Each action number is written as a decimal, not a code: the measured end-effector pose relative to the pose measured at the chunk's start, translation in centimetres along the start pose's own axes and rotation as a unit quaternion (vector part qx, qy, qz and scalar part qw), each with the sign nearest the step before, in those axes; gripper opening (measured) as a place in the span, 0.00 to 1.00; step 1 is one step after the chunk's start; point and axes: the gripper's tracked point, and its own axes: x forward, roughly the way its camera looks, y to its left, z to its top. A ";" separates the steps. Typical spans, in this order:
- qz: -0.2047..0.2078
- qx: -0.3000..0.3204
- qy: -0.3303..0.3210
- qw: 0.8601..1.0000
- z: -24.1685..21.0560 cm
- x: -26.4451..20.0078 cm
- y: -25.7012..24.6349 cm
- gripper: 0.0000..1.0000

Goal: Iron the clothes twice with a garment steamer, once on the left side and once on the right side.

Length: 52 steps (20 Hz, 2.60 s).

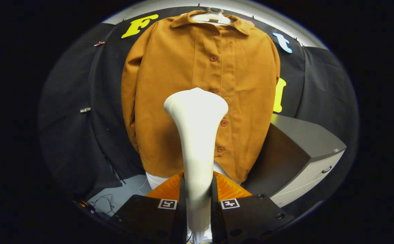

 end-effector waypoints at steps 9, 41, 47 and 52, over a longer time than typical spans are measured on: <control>0.007 0.039 -0.088 0.995 11.3 -9.0 -3.8 0.31; -0.006 0.068 -0.186 0.980 23.5 -23.6 -5.9 0.31; -0.009 0.073 -0.185 0.980 23.7 -23.1 -6.7 0.31; -0.006 0.068 -0.186 0.980 23.8 -23.0 -6.8 0.31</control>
